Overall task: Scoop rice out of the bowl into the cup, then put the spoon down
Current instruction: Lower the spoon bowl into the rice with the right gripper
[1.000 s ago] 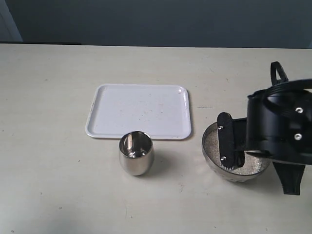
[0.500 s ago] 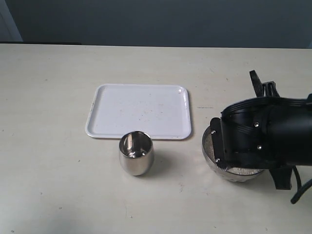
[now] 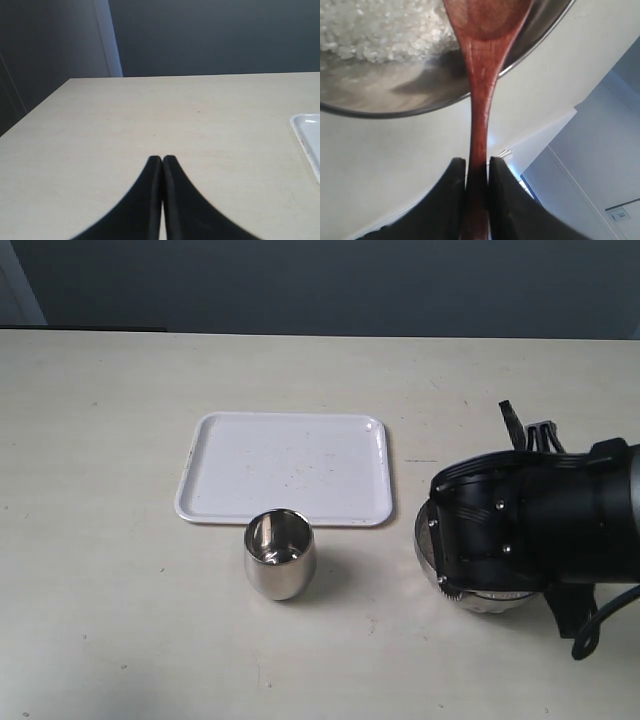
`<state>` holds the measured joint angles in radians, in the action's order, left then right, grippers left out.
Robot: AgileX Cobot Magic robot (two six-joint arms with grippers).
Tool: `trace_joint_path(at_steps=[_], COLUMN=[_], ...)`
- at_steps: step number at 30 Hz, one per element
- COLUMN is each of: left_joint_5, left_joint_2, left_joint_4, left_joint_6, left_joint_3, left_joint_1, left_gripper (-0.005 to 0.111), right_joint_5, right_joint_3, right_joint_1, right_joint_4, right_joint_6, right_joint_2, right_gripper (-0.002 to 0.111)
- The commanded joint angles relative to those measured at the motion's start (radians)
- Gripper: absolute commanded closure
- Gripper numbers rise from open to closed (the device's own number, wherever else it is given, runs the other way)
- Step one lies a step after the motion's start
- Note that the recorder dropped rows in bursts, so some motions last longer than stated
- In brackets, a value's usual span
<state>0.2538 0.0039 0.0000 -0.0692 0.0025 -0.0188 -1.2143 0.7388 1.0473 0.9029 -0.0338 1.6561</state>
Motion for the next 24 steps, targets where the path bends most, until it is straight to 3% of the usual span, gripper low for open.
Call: trace_joint_path(at_steps=[1, 12, 24], left_joint_5=[-0.014, -0.014, -0.014], left_joint_2=[-0.004, -0.004, -0.004], left_joint_4=[0.000, 0.000, 0.000], left_joint_6=[0.004, 0.004, 0.004], left_joint_3=[-0.003, -0.003, -0.003], left_joint_1=[0.000, 0.000, 0.000], left_gripper=[0.106, 0.106, 0.106], right_joint_5=[-0.007, -0.003, -0.007], right_joint_3=[0.006, 0.084, 0.084], right_joint_1=[0.002, 0.002, 0.002], right_joint_4=[-0.032, -0.126, -0.064], right_joint_6=[0.001, 0.001, 0.010], right_joint_2=[0.000, 0.000, 0.074], right_gripper=[0.109, 0.109, 0.109])
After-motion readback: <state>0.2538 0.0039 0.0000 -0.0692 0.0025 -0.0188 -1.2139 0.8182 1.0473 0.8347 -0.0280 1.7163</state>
